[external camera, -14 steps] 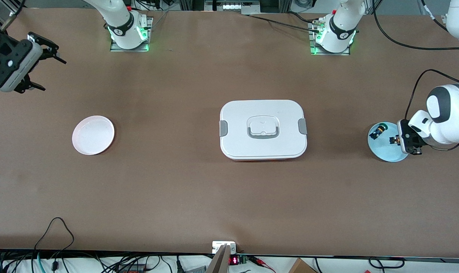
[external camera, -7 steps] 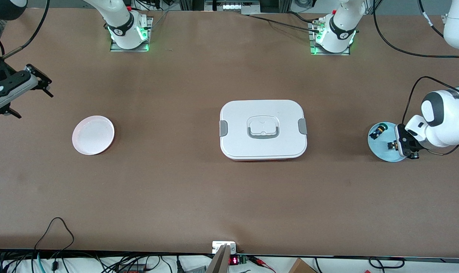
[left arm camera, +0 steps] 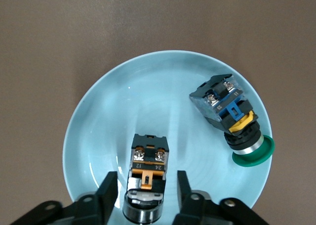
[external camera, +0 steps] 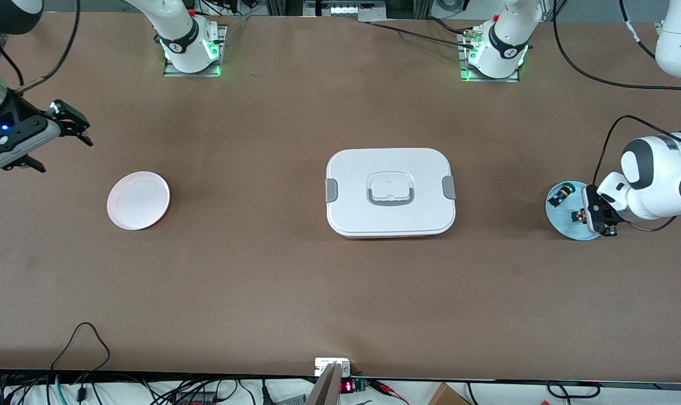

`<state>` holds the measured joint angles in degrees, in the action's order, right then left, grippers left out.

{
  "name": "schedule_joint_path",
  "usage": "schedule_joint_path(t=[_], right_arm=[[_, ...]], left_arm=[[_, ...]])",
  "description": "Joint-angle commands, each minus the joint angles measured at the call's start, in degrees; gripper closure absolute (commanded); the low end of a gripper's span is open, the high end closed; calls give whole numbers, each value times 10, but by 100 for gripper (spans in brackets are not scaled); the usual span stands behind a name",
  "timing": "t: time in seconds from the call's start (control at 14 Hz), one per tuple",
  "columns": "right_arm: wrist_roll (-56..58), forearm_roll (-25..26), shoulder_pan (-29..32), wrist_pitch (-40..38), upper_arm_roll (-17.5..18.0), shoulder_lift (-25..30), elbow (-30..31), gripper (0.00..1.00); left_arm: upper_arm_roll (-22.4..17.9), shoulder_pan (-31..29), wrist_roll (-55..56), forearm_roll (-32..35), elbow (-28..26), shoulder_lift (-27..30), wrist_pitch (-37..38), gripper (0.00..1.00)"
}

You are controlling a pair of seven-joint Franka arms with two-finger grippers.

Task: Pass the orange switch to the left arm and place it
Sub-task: 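Lower the switch onto the blue plate and open the left gripper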

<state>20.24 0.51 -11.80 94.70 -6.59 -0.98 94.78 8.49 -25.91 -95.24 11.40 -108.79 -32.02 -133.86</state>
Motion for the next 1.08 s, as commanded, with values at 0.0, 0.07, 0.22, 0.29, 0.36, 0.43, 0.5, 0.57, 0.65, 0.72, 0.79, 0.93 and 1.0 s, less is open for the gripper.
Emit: schedule_joint_path(t=[0.0,0.07,0.22,0.29,0.36,0.43,0.5,0.57,0.65,0.72,0.79,0.93,1.0], right_arm=[[-110,-3,19,-41,26,8,0,0],[-121,-6,20,-46,26,7,0,0],[-122,-8,20,-47,19,5,-1,0],[-123,-9,20,-47,19,5,-1,0],[-122,-9,22,-47,18,5,-2,0],[-123,-9,23,-47,16,5,-6,0],[-122,-9,23,-47,16,3,-10,0],[-122,-8,22,-46,16,2,-18,0],[-119,-7,22,-48,17,-2,-26,0],[-118,-4,22,-48,17,-4,-28,0],[-116,-4,23,-48,17,-5,-28,0],[-114,-5,20,-48,17,-4,-33,0],[-112,-5,22,-48,17,-6,-36,0]], left_arm=[[10,-7,-13,14,10,1,18,0],[11,-7,-13,14,10,5,19,0],[14,-5,-10,14,12,21,54,0],[14,-4,-7,13,12,32,77,0],[14,-3,-2,7,12,48,108,0],[15,0,13,5,14,65,144,0],[24,1,40,5,17,85,179,0],[42,-2,74,5,28,100,223,0],[52,-1,113,5,51,111,275,0],[70,0,160,5,84,116,331,0],[86,0,205,5,116,116,381,0],[115,-1,278,4,174,116,459,0],[137,-1,307,4,193,122,483,0]])
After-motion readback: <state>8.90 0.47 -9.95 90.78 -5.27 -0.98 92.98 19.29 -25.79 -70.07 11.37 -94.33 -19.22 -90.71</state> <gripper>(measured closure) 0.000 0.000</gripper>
